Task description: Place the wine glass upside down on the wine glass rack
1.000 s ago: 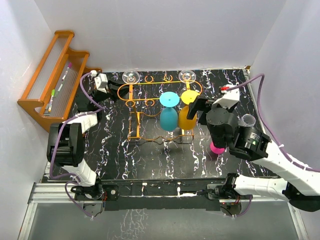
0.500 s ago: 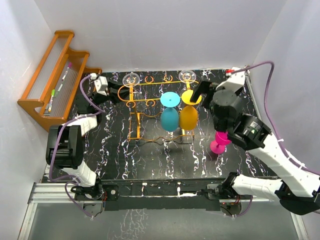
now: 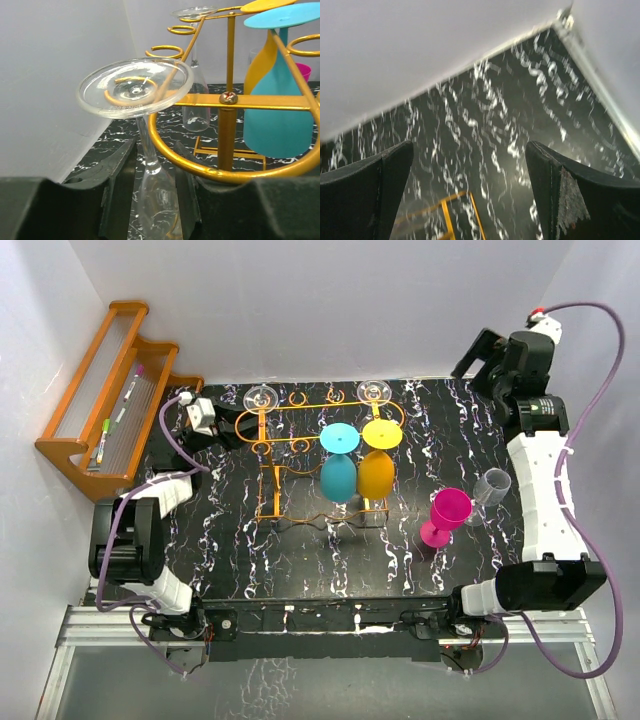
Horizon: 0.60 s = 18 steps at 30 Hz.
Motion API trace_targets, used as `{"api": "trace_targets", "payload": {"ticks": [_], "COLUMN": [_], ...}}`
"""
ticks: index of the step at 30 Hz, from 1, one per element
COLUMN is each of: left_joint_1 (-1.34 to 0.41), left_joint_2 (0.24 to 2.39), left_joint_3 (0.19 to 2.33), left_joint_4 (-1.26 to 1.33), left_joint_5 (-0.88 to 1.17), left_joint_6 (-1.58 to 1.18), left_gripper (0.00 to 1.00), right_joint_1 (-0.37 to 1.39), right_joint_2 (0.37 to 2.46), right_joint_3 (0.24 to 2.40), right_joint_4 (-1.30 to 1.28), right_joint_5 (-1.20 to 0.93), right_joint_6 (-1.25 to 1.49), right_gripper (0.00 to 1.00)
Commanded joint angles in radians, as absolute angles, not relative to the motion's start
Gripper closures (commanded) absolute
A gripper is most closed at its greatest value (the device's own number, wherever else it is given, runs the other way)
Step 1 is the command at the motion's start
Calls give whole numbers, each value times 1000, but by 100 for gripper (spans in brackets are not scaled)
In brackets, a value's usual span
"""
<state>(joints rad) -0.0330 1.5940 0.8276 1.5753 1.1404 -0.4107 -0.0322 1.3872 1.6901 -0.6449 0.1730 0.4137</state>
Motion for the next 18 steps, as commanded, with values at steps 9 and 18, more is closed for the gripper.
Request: {"api": "trace_targets", "payload": {"ticks": [9, 18], "left_joint_1": [-11, -8], "left_joint_2": [1434, 1359], "left_joint_3": [816, 799], "left_joint_4": [1159, 873], "left_joint_5": [1074, 1017], "left_joint_6": [-156, -53], "left_gripper": [57, 44], "right_joint_1": [-6, -7], "right_joint_2": [1063, 1034], "right_joint_3": [1356, 1276], "right_joint_4": [-866, -907], "right_joint_5": [164, 337], "right_joint_6": [363, 360], "right_gripper": [18, 49]}}
